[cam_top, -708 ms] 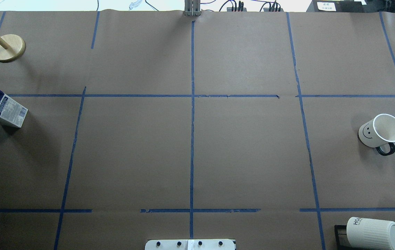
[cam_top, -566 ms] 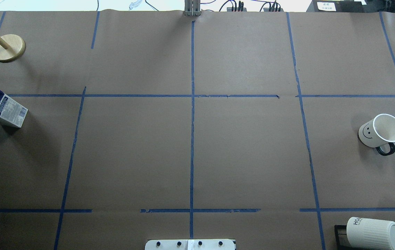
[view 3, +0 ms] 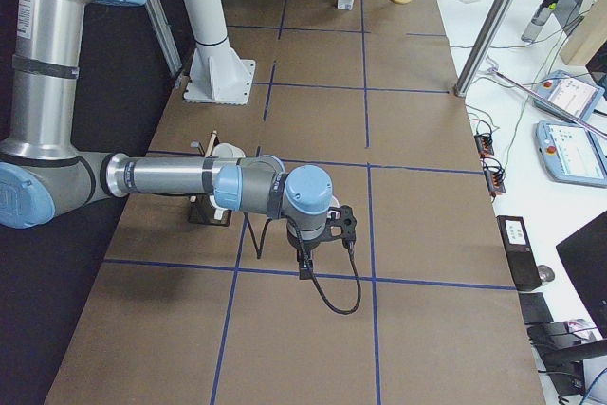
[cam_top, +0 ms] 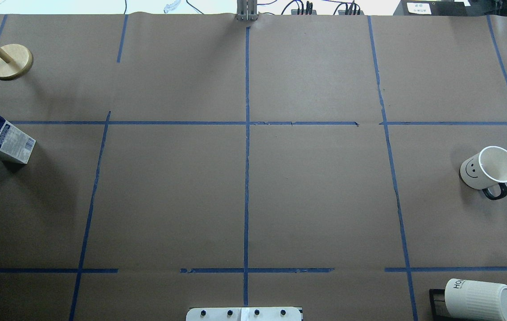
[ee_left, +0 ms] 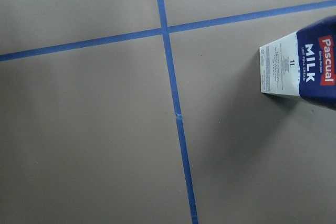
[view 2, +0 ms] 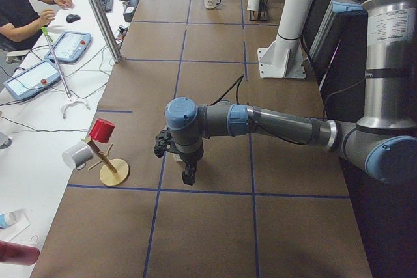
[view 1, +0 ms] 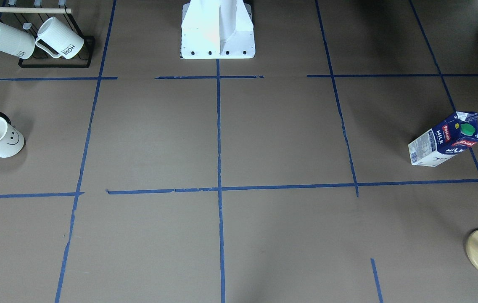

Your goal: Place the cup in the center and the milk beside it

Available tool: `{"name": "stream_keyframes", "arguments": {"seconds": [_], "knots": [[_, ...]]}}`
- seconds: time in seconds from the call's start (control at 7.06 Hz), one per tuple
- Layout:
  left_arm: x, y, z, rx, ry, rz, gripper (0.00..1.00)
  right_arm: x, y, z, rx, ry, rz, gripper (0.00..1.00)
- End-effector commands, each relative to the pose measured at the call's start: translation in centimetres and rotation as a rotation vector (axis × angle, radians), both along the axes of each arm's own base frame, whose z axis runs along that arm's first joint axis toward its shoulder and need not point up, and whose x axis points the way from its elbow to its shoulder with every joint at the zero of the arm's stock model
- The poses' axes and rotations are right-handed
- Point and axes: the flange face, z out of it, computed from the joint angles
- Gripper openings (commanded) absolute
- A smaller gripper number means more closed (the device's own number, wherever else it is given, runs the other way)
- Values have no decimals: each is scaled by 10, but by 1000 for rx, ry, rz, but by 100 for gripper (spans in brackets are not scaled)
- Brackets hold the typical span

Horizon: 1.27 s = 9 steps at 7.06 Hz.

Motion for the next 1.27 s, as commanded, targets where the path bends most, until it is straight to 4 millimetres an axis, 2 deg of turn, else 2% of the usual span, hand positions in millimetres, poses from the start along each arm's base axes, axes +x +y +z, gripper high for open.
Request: {"name": "stream_keyframes", "arguments": {"seconds": [0.0,0.42,0.57,0.71,0.85,1.13], "knots": [[1,1,1,0,7,0,100,-1,3,1,-7,-11,3,100],[1,1,1,5,4,1,100,-4,1,-5,13,-24,0,100],[1,2,2,10,8,5,100,-16,-1,-4,12,-22,-21,100],[2,2,0,9,27,3,100,-32,-4,-5,-14,-20,-27,100],[6,2,4,-7,85,-1,100,-43,-11,-10,45,-15,-24,99],[7,9,3,-8,96,-3,100,-98,-23,-23,-16,-29,56,98]]}}
